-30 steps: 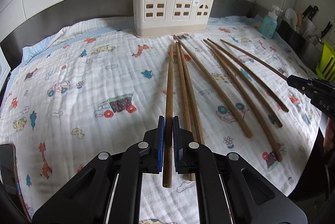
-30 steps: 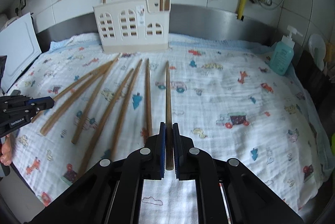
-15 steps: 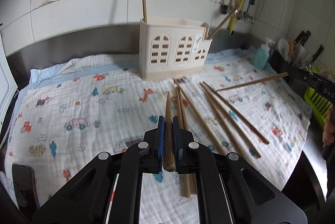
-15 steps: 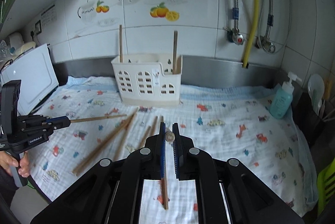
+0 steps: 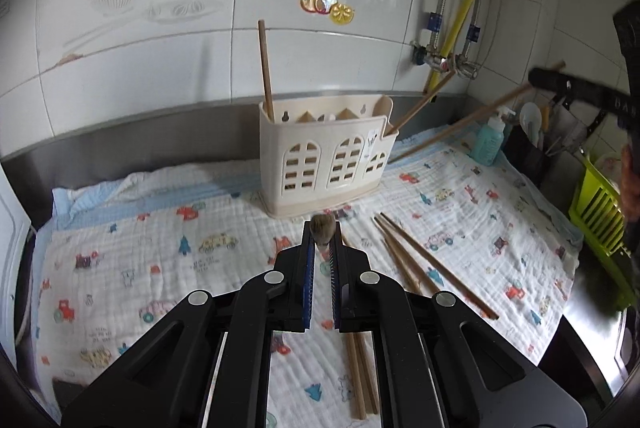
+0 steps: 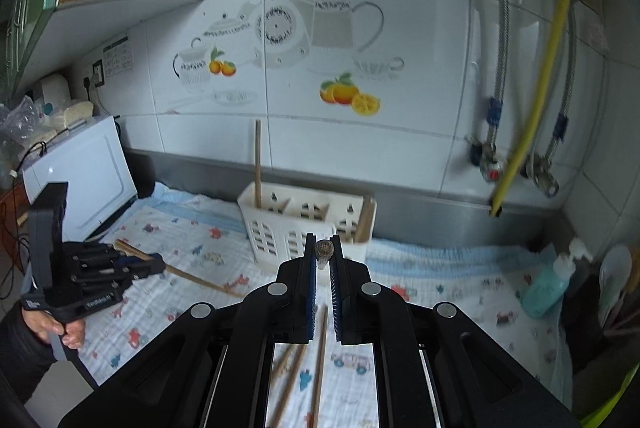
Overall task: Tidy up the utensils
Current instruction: 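Lift both held chopsticks upright and carry them over the white holder, then drop the chopsticks into the white holder by opening both grippers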
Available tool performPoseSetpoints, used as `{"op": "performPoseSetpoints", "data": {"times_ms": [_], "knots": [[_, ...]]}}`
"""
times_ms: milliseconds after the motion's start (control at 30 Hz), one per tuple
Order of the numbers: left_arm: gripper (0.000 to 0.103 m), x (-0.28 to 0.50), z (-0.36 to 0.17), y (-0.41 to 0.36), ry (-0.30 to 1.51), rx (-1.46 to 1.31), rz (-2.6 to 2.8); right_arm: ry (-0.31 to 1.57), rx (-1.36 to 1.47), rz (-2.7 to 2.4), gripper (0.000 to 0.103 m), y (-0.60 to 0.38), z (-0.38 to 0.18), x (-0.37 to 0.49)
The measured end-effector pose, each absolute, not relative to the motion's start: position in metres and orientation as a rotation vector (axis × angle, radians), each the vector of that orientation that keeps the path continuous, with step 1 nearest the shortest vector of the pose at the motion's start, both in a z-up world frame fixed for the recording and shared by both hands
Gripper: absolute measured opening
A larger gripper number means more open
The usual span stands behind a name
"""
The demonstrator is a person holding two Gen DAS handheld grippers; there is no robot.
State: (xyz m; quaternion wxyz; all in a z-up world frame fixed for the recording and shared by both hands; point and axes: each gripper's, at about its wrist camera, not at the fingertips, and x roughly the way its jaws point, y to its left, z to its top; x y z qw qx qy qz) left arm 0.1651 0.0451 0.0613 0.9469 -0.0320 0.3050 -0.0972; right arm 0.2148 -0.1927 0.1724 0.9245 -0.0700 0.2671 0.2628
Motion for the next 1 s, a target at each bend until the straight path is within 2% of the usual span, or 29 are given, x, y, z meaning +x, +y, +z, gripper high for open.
{"op": "performPoseSetpoints", "data": {"times_ms": [267, 733, 1000], "knots": [[0.006, 0.183, 0.091, 0.048, 0.590, -0.047, -0.208, 0.556, -0.214, 0.493, 0.006, -0.176, 0.210, 0.258], [0.006, 0.205, 0.190, 0.037, 0.372, 0.002, -0.187, 0.726, -0.248, 0.487, 0.006, -0.151, 0.170, 0.315], [0.006, 0.239, 0.219, 0.028, 0.304, 0.051, -0.122, 0.756, -0.234, 0.482, 0.006, -0.153, 0.153, 0.332]]}}
